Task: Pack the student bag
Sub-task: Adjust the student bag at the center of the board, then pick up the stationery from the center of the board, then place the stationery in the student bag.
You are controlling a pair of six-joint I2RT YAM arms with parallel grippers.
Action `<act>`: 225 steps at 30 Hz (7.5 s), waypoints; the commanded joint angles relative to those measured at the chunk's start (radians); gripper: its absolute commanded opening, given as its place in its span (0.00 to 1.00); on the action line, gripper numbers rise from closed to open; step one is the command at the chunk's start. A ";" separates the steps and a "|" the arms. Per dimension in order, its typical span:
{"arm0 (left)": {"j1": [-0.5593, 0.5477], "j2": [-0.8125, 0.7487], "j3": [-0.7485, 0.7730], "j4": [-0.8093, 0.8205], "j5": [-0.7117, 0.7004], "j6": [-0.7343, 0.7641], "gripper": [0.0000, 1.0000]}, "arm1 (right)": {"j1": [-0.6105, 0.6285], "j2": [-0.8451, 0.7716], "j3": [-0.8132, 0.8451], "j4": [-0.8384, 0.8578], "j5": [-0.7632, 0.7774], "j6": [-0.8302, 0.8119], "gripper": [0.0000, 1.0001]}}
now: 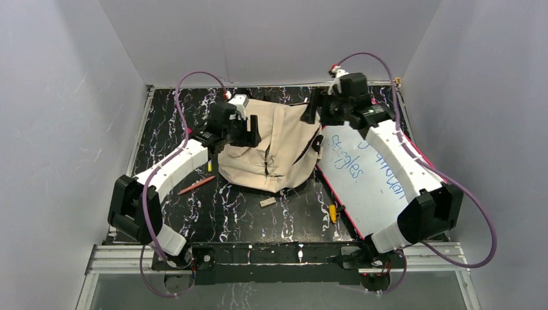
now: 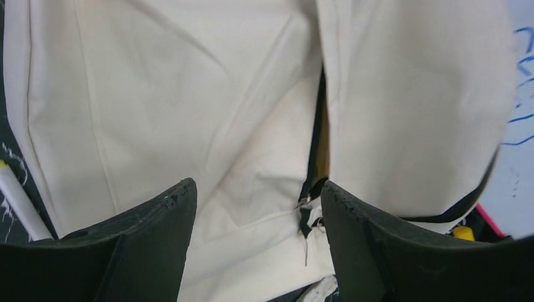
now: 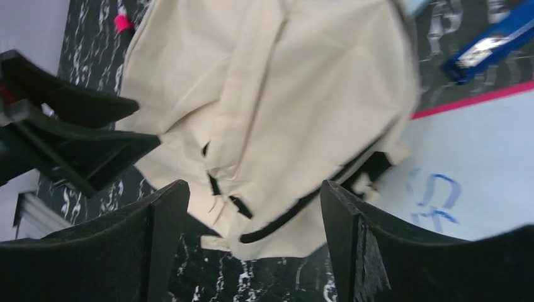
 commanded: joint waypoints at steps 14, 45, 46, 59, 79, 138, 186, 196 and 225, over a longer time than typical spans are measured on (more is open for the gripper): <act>0.012 -0.228 -0.219 0.023 -0.082 -0.024 0.67 | 0.325 0.473 0.270 0.036 0.396 0.206 0.79; -0.172 0.117 0.085 0.030 -0.073 0.198 0.72 | 0.156 0.360 -0.090 0.261 0.085 0.244 0.02; -0.182 0.140 0.110 0.024 -0.092 0.214 0.72 | 0.149 0.359 -0.099 0.270 0.066 0.248 0.01; -0.244 0.340 0.226 -0.026 -0.340 0.396 0.70 | 0.114 0.333 -0.148 0.306 0.001 0.256 0.00; -0.255 0.273 0.148 0.123 -0.750 0.416 0.24 | 0.106 0.293 -0.192 0.296 -0.015 0.234 0.00; -0.224 0.040 -0.161 0.408 -0.606 0.208 0.00 | 0.420 -0.392 -0.712 -0.366 0.387 0.472 0.52; -0.224 0.058 -0.148 0.393 -0.582 0.226 0.00 | 0.423 -0.337 -0.895 -0.082 0.478 0.525 0.29; -0.224 0.058 -0.147 0.392 -0.582 0.226 0.00 | 0.423 -0.431 -0.849 -0.210 0.451 0.511 0.17; -0.224 0.033 -0.161 0.409 -0.613 0.183 0.00 | 0.320 0.088 -0.243 0.302 0.201 0.346 0.16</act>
